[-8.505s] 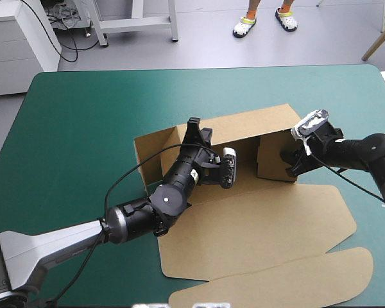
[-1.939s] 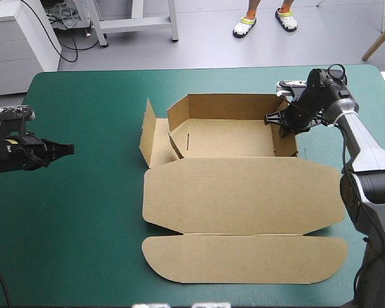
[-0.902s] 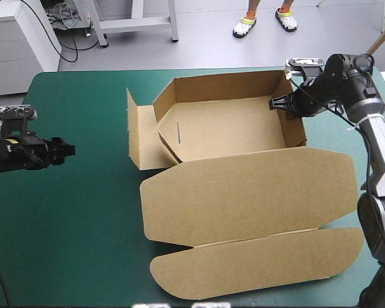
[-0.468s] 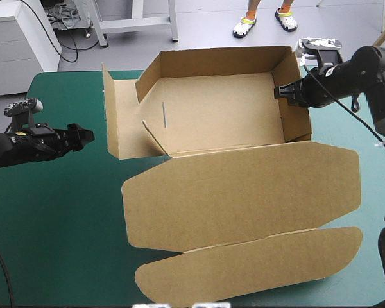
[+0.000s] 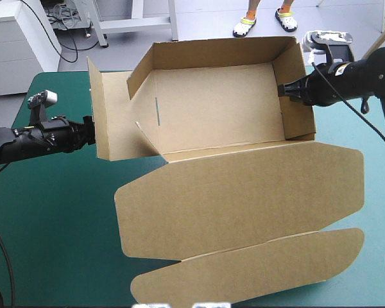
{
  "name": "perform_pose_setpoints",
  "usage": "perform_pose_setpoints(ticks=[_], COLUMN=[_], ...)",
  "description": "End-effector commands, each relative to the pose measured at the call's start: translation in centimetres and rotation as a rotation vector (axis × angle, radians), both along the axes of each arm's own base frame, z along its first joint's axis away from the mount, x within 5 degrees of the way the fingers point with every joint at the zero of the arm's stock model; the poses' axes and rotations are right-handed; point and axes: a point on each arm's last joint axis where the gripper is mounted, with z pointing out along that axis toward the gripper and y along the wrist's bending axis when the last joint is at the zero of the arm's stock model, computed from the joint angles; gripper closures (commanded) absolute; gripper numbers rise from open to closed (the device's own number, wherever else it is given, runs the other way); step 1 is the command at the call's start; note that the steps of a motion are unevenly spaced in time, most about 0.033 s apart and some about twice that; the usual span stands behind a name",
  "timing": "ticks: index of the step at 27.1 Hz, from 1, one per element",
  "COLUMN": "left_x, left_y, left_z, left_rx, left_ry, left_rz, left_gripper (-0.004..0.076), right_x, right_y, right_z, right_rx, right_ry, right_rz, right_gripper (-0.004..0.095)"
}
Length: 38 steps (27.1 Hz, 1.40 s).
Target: Fold the box
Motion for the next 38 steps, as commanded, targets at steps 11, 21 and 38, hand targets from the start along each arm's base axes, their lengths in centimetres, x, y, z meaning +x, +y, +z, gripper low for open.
perform_pose_setpoints(ticks=[11, 21, 38], left_x=[-0.7, -1.1, -1.9], left_y=[-0.9, -1.2, -1.5], left_z=[2.3, 2.2, 1.5], left_rx=[-0.071, -0.069, -0.015], left_ry=[-0.079, -0.066, 0.007], left_rz=[-0.053, -0.11, -0.193], left_gripper=[0.0164, 0.0171, 0.0184], right_x=[3.7, 6.2, 7.2], right_y=[4.1, 6.9, 14.5], right_z=[-2.7, -6.2, -9.9], right_rx=[0.069, 0.076, 0.125], right_ry=[0.011, 0.087, 0.087], right_rz=[0.1, 0.138, 0.208], right_gripper=[0.0926, 0.0926, 0.0925])
